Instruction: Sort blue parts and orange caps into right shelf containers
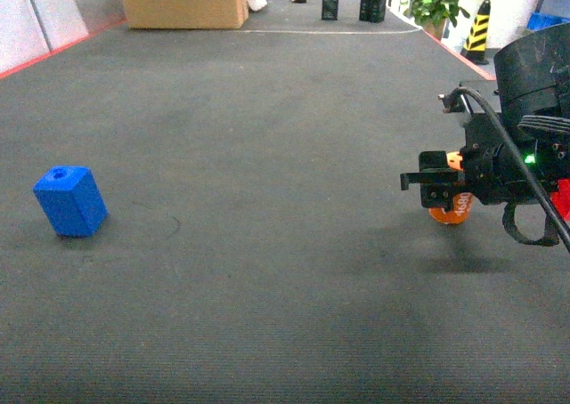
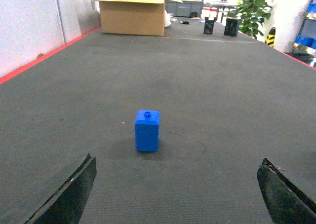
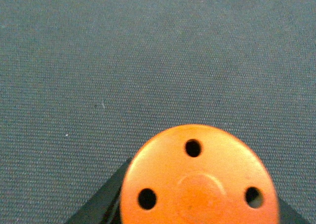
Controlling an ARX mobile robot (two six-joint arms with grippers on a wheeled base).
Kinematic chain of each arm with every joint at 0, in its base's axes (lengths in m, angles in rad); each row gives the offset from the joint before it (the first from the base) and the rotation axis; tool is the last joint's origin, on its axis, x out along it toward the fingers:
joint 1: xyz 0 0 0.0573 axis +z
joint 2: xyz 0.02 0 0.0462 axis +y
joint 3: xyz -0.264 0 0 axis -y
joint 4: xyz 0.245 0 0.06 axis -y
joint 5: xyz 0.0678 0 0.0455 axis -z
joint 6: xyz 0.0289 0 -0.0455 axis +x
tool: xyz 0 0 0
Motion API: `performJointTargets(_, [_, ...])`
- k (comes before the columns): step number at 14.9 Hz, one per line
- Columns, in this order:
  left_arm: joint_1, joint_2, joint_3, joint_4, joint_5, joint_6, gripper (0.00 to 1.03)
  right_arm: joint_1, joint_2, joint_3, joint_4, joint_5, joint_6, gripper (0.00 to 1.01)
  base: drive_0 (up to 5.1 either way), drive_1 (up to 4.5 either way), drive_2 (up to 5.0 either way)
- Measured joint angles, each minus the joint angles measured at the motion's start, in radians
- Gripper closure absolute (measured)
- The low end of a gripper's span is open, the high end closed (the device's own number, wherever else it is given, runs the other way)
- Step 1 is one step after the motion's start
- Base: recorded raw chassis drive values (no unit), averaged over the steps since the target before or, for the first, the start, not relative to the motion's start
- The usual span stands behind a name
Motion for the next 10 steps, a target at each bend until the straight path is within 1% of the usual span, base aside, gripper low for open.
performJointTargets(1, [0.0,0.0,0.0,0.0,0.0,0.0,0.05,0.0,-0.009,-0.02,0.042,0.0,0.001,0.54,0.0,0.0,0.0])
performJointTargets(2, [0.0,0.0,0.0,0.0,0.0,0.0,0.05,0.0,-0.06,-0.089,0.096,-0.003,0.002,0.56,0.0,0.0,0.0])
performJointTargets(3, [0.0,0.0,0.0,0.0,0.0,0.0,0.05,0.001,-0.144,-0.185,0.167,-0.005,-0.005,0.56,0.0,0.0,0.0])
performJointTargets(4, [0.0,0.0,0.0,0.0,0.0,0.0,0.05,0.002,-0.299,-0.333,0.273,0.006,-0.032,0.56,0.0,0.0,0.0])
performJointTargets(5, [0.0,0.0,0.0,0.0,0.0,0.0,0.05,0.002,-0.477,-0.48,0.322,0.009,-0.051,0.56,0.0,0.0,0.0])
performJointTargets(6, [0.0,0.0,0.0,0.0,0.0,0.0,0.05,0.0,-0.593,-0.585,0.351,0.014,-0.059,0.56,0.0,0.0,0.0])
performJointTargets(7, [0.0,0.0,0.0,0.0,0.0,0.0,0.05,-0.007,-0.694,-0.676,0.328,0.023,-0.059,0.56,0.0,0.0,0.0])
performJointTargets(8, [0.0,0.0,0.0,0.0,0.0,0.0,0.05,-0.015,-0.776,-0.773,0.348,0.048,-0.074,0.56,0.0,0.0,0.0])
performJointTargets(9, [-0.029,0.027,0.02,-0.078,-0.085,-0.011,0.05,-0.021,-0.804,-0.809,0.343,0.06,-0.08,0.56,0.0,0.0,0.0])
performJointTargets(10, [-0.105,0.193,0.073,-0.082,-0.224,-0.027,0.05,-0.025,-0.805,-0.809,0.349,0.061,-0.085,0.56,0.0,0.0,0.0])
